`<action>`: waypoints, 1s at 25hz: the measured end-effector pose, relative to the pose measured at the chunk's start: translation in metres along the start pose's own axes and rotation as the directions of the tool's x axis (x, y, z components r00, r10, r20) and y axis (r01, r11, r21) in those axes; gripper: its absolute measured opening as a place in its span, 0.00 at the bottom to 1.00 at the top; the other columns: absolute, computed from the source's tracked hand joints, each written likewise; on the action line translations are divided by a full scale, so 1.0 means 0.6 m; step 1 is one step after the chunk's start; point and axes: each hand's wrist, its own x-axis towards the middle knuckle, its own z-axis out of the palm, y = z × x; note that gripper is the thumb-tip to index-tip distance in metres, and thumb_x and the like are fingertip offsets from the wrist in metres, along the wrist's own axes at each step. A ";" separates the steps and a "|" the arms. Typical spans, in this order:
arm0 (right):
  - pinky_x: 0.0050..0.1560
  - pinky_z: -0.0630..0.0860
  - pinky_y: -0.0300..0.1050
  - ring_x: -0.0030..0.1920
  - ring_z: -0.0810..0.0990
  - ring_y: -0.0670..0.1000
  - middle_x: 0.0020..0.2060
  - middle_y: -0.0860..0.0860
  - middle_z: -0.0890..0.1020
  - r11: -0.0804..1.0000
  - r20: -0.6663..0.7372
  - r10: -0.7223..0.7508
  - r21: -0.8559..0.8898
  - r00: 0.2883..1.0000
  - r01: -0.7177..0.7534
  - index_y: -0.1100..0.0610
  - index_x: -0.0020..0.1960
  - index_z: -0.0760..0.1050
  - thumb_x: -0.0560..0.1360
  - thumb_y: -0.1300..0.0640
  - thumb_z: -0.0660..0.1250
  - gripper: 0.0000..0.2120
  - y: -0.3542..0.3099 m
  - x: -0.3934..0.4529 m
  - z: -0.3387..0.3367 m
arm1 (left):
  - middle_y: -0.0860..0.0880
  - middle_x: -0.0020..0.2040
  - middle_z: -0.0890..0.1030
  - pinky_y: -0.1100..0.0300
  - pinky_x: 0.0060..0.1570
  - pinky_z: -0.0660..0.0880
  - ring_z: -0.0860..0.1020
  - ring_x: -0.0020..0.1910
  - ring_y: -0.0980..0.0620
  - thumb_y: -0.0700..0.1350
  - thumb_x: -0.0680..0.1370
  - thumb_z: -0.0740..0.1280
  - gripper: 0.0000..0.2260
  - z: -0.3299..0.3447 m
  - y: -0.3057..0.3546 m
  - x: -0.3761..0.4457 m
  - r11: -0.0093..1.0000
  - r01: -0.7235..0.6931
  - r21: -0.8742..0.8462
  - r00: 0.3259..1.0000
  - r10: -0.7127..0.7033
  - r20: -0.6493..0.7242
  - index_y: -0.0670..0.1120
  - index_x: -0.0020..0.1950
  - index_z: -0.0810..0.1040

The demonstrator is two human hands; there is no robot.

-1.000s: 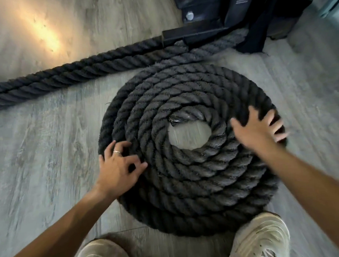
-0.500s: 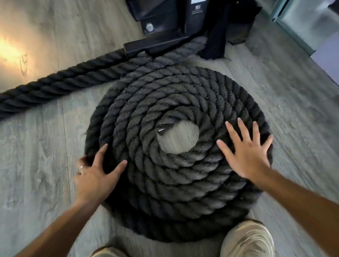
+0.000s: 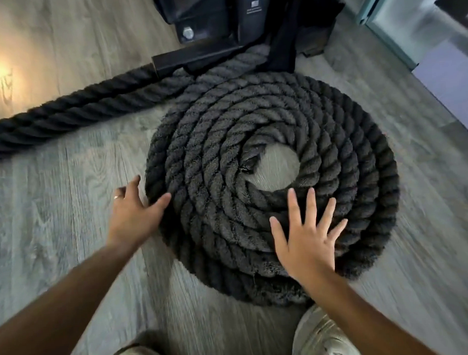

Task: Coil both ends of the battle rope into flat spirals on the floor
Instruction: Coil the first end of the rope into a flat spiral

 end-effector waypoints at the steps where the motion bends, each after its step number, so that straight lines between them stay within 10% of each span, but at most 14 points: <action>1: 0.74 0.42 0.74 0.79 0.36 0.67 0.82 0.53 0.39 1.000 -0.002 -0.011 -0.017 1.000 0.011 0.40 0.81 0.34 0.77 0.29 0.34 0.36 -0.003 -0.013 0.011 | 0.44 0.69 0.73 0.47 0.62 0.75 0.77 0.62 0.42 0.63 0.73 0.72 0.36 0.000 0.007 0.014 0.997 0.030 -0.069 0.999 -0.028 0.031 0.53 0.77 0.67; 12: 0.76 0.39 0.70 0.81 0.36 0.59 0.82 0.44 0.43 0.970 -0.004 -0.224 -0.098 0.975 0.223 0.29 0.78 0.41 0.78 0.27 0.36 0.29 0.206 0.166 -0.084 | 0.51 0.51 0.84 0.49 0.48 0.83 0.86 0.41 0.52 0.66 0.67 0.75 0.30 0.086 0.095 -0.085 0.944 0.150 -0.295 0.975 -0.092 0.201 0.48 0.60 0.77; 16: 0.75 0.42 0.73 0.81 0.43 0.59 0.83 0.47 0.49 0.999 -0.021 0.033 0.036 0.999 -0.032 0.35 0.80 0.56 0.83 0.38 0.48 0.25 0.280 0.224 -0.156 | 0.57 0.36 0.81 0.60 0.45 0.74 0.80 0.37 0.60 0.61 0.77 0.67 0.16 0.143 0.147 -0.135 0.975 -0.201 -0.099 0.869 0.224 0.441 0.51 0.39 0.83; 19: 0.76 0.42 0.72 0.80 0.48 0.61 0.82 0.52 0.54 0.987 -0.127 -0.006 0.160 0.992 0.027 0.41 0.78 0.65 0.80 0.32 0.53 0.28 0.206 0.172 -0.129 | 0.53 0.50 0.81 0.67 0.39 0.71 0.81 0.39 0.57 0.46 0.82 0.65 0.08 0.164 0.181 -0.103 0.908 -0.417 -0.036 0.841 0.401 0.363 0.51 0.54 0.85; 25: 0.73 0.34 0.70 0.79 0.32 0.59 0.82 0.48 0.38 0.991 -0.001 -0.114 -0.066 0.993 0.114 0.36 0.80 0.46 0.60 0.12 0.39 0.53 0.114 0.118 -0.057 | 0.57 0.55 0.73 0.69 0.50 0.76 0.79 0.53 0.61 0.52 0.77 0.72 0.18 0.193 0.210 -0.043 0.944 -0.298 -0.141 0.918 0.324 0.230 0.62 0.66 0.78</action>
